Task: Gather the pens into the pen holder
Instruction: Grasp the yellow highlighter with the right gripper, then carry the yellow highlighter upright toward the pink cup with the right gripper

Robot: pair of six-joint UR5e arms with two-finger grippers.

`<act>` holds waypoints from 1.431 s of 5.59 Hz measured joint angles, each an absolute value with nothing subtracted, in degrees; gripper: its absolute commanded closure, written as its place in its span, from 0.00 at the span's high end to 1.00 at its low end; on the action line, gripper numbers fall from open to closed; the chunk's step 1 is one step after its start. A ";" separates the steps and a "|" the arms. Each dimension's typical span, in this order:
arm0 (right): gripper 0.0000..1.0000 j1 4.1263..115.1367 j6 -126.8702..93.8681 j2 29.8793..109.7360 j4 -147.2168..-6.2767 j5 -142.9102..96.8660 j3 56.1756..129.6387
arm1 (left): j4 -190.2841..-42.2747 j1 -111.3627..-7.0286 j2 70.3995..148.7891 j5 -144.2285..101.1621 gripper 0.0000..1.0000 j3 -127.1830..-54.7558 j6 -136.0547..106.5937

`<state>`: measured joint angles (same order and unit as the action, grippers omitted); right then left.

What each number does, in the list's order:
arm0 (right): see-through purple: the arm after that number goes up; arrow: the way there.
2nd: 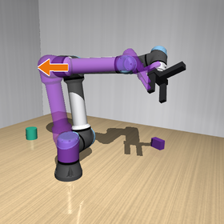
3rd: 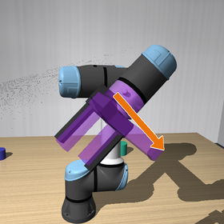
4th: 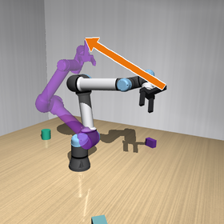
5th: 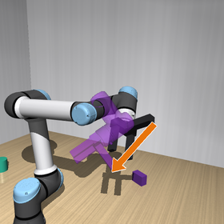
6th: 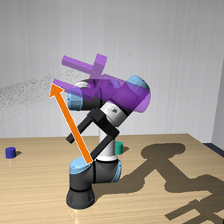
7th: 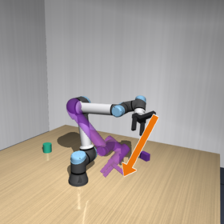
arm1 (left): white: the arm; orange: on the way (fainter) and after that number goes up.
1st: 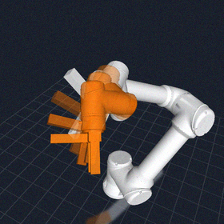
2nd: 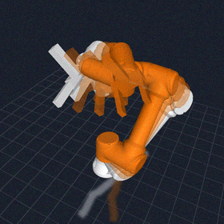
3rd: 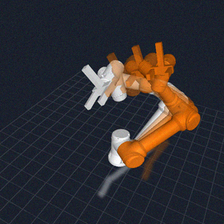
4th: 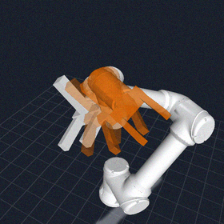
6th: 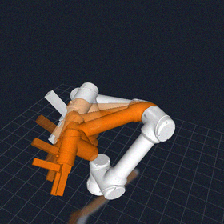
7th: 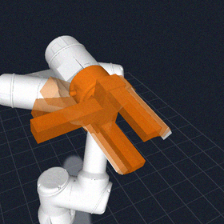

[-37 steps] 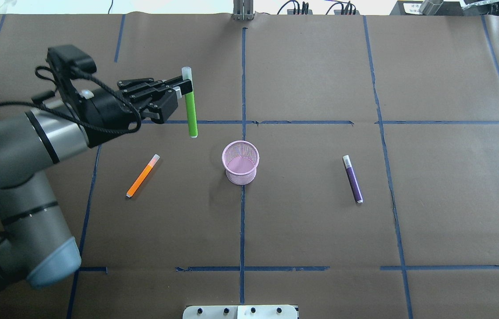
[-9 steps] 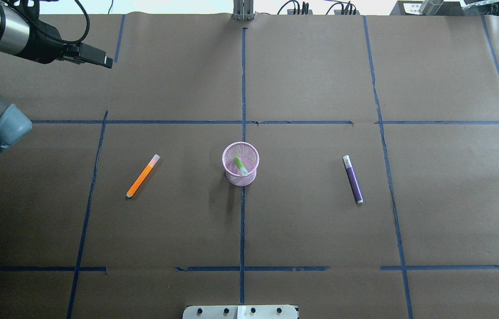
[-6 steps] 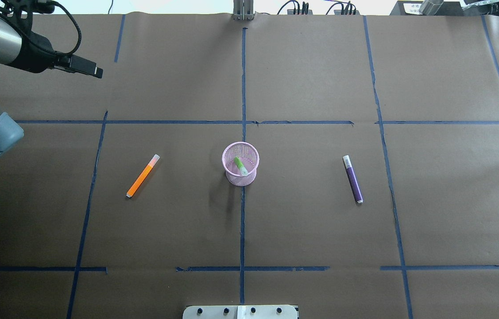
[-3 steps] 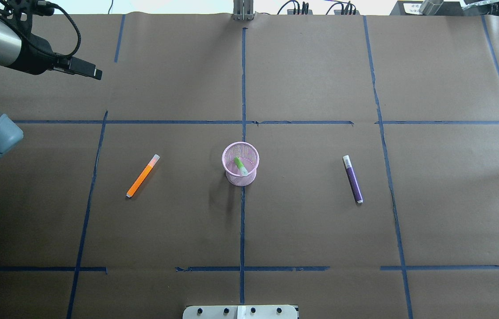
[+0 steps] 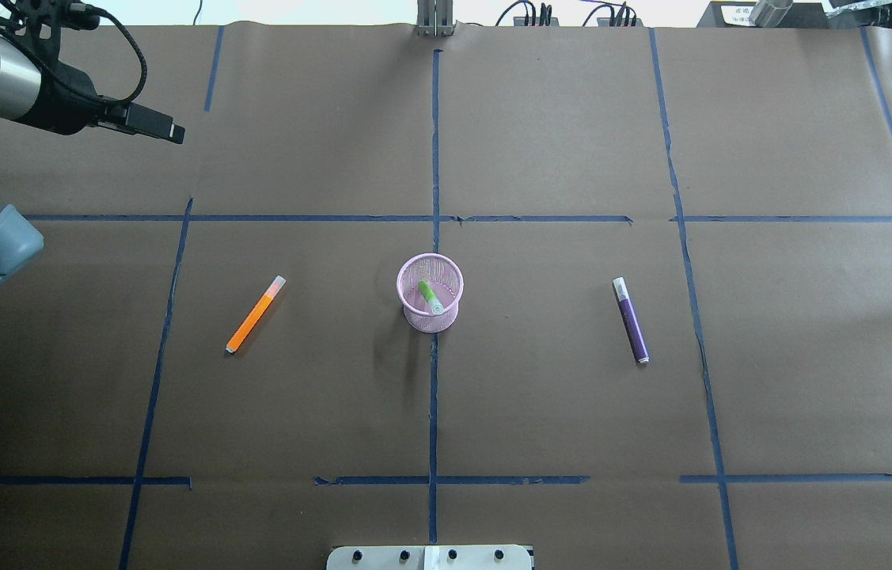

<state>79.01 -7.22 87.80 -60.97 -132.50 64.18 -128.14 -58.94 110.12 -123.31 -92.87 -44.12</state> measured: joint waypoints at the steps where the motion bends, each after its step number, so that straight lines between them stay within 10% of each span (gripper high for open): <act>1: 0.00 79.01 -7.26 87.80 -60.99 -132.44 64.18 | -128.17 -58.92 110.13 -123.31 1.00 -92.84 -44.12; 4: 0.00 79.97 -7.47 87.01 -60.91 -133.61 67.25 | -129.66 -58.97 110.11 -123.30 1.00 -92.17 -44.09; 8: 0.00 81.95 -27.43 82.71 -60.76 -137.37 90.40 | -129.49 -58.95 108.71 -123.67 1.00 -91.87 -38.87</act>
<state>81.95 -27.43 82.71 -60.76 -137.37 90.40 -129.49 -58.95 108.71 -123.67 -91.87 -38.87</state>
